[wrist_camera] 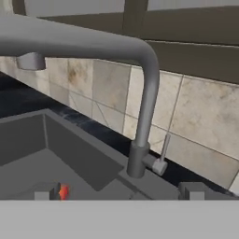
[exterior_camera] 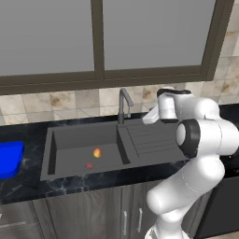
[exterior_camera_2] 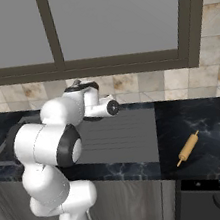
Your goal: Pick up all produce items and place them in the sink. Turn on the sink faucet to wash them. Then turn the sink off and put them in the tray.
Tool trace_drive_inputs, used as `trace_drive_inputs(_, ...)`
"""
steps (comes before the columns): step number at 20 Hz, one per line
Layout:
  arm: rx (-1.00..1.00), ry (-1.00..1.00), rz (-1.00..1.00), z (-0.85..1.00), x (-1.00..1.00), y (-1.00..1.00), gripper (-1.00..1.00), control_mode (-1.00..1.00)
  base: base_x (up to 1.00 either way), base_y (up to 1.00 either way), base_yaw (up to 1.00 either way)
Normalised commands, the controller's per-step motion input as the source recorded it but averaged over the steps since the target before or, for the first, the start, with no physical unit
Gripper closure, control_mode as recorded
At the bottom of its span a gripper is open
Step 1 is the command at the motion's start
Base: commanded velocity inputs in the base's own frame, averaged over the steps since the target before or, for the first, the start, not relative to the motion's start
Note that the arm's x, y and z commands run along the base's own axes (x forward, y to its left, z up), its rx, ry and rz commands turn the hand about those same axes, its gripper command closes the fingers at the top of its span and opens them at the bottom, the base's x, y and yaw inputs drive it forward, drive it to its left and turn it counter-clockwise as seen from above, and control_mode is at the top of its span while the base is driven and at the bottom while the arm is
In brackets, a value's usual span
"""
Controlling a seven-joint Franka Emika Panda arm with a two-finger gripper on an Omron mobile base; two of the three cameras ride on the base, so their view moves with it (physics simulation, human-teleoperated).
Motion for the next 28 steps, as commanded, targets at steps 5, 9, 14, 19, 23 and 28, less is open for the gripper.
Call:
trace_drive_inputs(5,0.0,-0.1,0.06,0.0,0.47,0.0,-1.0,-1.0,0.0,0.0,0.0)
trace_drive_inputs(9,0.0,-0.06,0.08,-0.03,0.46,0.0,-1.0,-1.0,0.0,0.0,0.0)
trace_drive_inputs(14,0.0,-0.01,0.1,-0.06,0.44,0.0,-1.0,-1.0,0.0,0.0,0.0)
trace_drive_inputs(19,0.0,0.0,0.1,-0.09,0.44,0.0,-1.0,-1.0,0.0,0.0,0.0)
trace_drive_inputs(23,0.0,0.0,0.1,-0.13,0.42,0.0,-1.0,-1.0,0.0,0.0,0.0)
trace_drive_inputs(28,0.0,-0.04,0.1,-0.27,0.35,0.05,-1.0,-1.0,0.0,0.0,0.0)
